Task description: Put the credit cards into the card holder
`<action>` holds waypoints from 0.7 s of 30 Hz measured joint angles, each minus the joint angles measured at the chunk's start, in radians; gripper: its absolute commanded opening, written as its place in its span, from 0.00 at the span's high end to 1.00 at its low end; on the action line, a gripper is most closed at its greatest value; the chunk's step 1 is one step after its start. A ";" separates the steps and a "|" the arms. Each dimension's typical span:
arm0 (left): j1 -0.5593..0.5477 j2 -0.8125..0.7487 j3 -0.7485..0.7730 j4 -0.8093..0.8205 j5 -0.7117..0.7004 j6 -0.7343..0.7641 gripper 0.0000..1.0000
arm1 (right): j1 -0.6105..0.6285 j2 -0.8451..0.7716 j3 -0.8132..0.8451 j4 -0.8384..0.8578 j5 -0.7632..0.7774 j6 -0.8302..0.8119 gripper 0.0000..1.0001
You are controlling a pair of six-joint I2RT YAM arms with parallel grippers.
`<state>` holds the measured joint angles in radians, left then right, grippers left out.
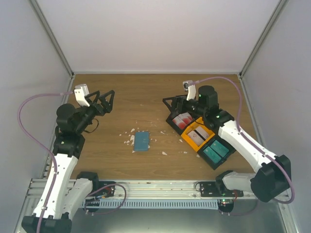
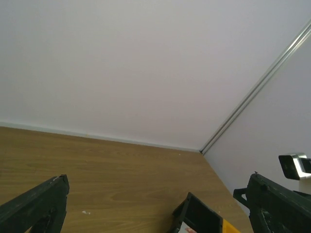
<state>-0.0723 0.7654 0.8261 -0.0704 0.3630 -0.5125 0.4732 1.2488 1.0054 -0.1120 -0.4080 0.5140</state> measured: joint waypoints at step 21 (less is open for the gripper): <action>-0.013 0.037 -0.241 -0.317 0.016 -0.159 0.06 | 0.367 0.397 0.134 -0.036 0.272 0.119 0.20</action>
<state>-0.0853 0.8028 0.5854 -0.3870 0.3794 -0.6716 0.8402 1.6463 1.1393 -0.1482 -0.1356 0.6331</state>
